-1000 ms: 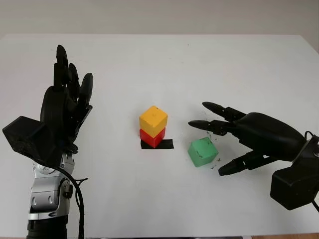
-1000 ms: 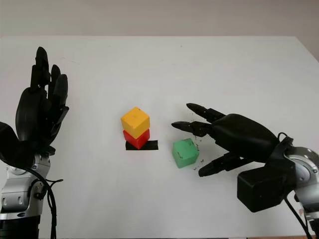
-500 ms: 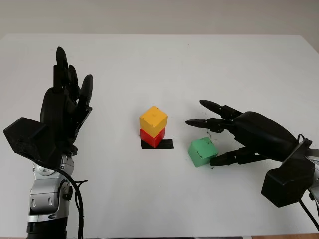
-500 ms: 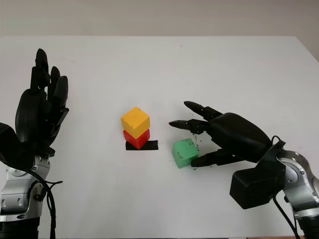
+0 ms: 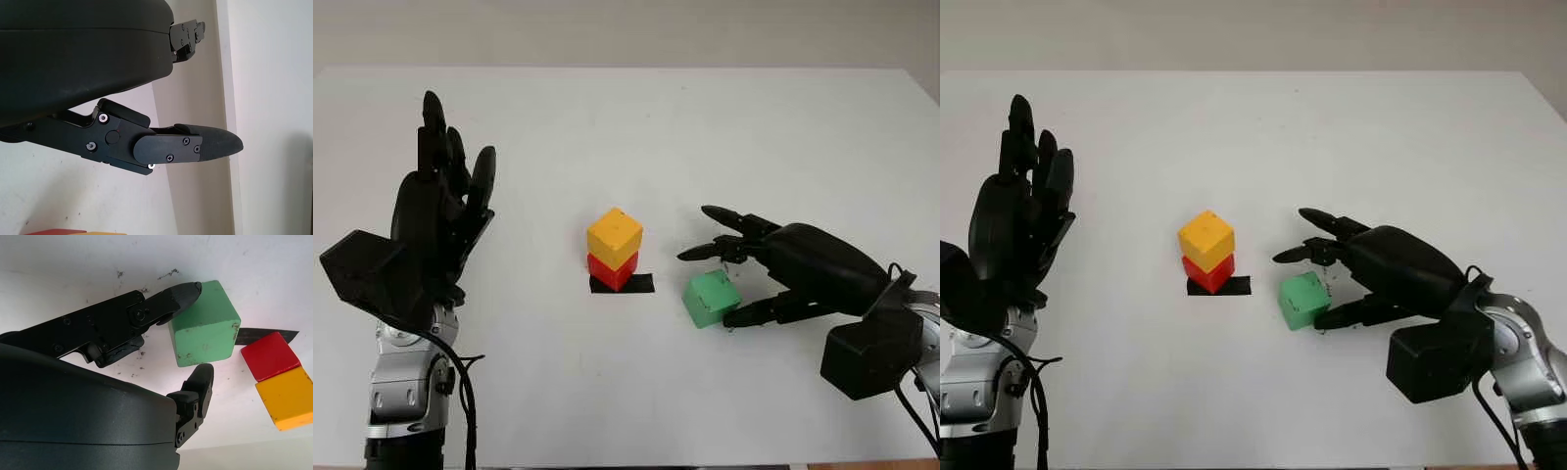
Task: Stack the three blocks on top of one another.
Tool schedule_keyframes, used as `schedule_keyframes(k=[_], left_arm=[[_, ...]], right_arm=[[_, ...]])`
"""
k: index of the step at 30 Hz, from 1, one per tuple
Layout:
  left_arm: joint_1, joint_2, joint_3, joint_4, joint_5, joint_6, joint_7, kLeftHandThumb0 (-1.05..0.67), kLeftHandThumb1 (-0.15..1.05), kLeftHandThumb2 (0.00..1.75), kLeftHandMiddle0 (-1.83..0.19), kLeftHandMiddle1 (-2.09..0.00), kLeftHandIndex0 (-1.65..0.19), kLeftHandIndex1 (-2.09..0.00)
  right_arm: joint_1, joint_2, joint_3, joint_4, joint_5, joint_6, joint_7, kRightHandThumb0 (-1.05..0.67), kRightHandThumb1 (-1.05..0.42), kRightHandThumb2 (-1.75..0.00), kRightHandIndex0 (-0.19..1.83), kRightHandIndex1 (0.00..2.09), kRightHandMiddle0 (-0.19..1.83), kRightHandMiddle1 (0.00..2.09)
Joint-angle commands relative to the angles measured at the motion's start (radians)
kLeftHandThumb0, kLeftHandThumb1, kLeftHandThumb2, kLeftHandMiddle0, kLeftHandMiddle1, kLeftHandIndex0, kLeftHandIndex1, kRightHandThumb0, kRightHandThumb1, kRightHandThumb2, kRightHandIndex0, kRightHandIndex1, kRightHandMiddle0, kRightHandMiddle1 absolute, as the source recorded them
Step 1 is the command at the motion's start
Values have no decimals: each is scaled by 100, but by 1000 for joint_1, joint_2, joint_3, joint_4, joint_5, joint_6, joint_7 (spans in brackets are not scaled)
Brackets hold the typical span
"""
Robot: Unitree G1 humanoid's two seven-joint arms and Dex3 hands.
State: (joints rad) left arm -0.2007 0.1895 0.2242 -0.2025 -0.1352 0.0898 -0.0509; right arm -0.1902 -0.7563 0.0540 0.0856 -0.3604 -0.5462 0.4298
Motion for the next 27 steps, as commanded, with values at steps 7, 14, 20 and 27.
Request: schedule_keyframes(k=[7,14,20,27], left_arm=[[3,-6,-1,-7,6,-11,11,-71,105,40,19,-5,19,-4],[1,-5,-4,-3,4,-9,13,-69,105,40,19,-5,19,-4],[-2,-3,-4,2,0,-7,9,-69,105,40,19,-5,19,-3],[-4,-5,-4,9,-6,-8,9,-69,105,39,19,-5,19,-2]], right_arm=[[-17,3,7,12,5,-24,-7,-40,-97,-6,16,6,17,128],[-37,14,10,41,33,-51,-13,-36,-100,-5,17,6,11,148],[-59,16,6,48,39,-45,-15,-37,-100,-5,19,6,11,142],[-112,56,-10,66,223,73,78,-34,-98,-5,22,7,16,138]])
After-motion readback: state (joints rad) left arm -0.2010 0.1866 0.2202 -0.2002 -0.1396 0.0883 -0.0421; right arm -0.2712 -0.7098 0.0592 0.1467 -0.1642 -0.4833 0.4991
